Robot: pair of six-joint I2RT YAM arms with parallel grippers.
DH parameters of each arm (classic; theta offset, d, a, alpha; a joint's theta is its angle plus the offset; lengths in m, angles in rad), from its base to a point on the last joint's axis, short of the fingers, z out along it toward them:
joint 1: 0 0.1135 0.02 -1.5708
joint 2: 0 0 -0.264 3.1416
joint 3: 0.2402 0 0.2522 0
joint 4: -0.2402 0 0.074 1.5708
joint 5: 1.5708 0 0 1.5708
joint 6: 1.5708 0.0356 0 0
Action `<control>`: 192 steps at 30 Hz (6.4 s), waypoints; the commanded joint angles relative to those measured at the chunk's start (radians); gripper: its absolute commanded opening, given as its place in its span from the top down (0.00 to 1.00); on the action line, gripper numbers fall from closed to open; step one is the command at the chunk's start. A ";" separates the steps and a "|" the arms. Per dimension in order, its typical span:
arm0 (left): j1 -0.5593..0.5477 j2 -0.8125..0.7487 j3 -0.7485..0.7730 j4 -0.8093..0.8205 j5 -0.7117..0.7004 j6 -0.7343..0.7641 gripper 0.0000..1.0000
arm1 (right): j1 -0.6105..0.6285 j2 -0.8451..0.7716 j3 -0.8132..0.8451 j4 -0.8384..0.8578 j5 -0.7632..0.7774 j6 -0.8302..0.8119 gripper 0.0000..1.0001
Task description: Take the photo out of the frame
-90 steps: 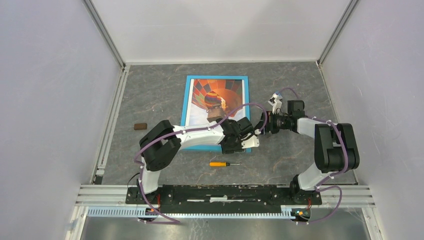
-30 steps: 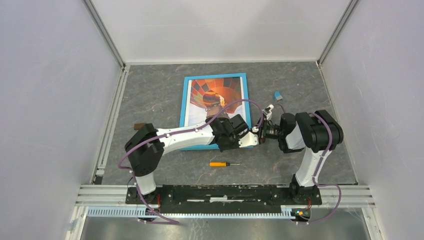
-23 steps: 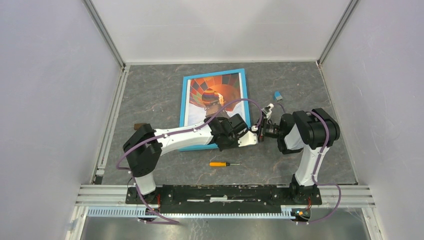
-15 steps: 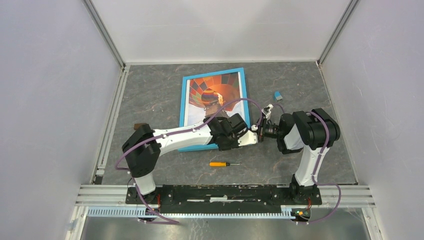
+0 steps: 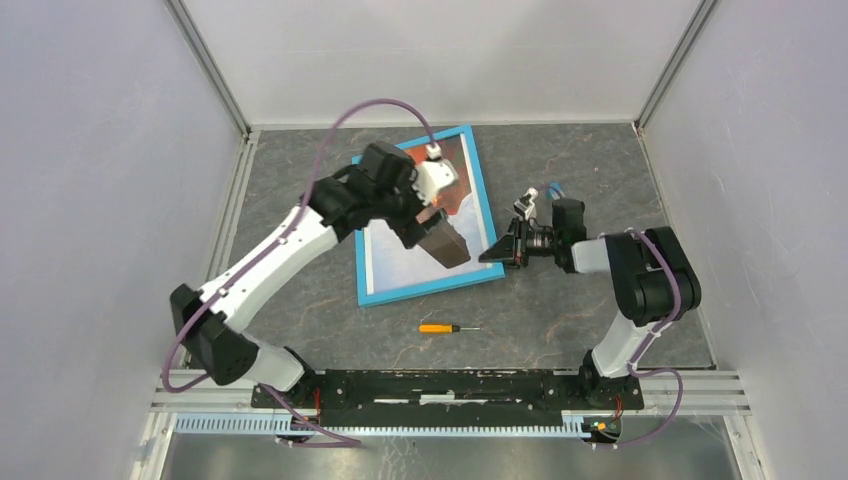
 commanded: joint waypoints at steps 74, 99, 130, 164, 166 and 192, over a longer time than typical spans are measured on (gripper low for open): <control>0.698 -0.367 0.057 -0.073 0.413 -0.491 0.00 | 0.769 -0.530 0.144 -0.673 1.540 -1.843 1.00; 0.699 -0.367 -0.356 0.054 0.296 -0.199 0.00 | 0.799 -0.497 -0.232 -0.460 1.442 -1.808 0.14; 0.573 0.386 0.022 0.078 0.130 -0.211 0.07 | 0.018 -0.366 0.114 -0.843 0.780 -1.167 0.02; 0.564 -0.141 -0.288 -0.096 0.266 0.124 0.03 | 0.046 -0.395 0.230 -0.927 0.585 -1.392 0.07; 0.564 -0.186 -0.297 -0.108 0.286 0.116 0.00 | 0.092 -0.453 0.215 -0.976 0.570 -1.482 0.05; 0.602 -0.263 -0.320 -0.121 0.389 -0.068 0.00 | 0.740 -0.396 0.096 -1.006 0.820 -1.678 0.41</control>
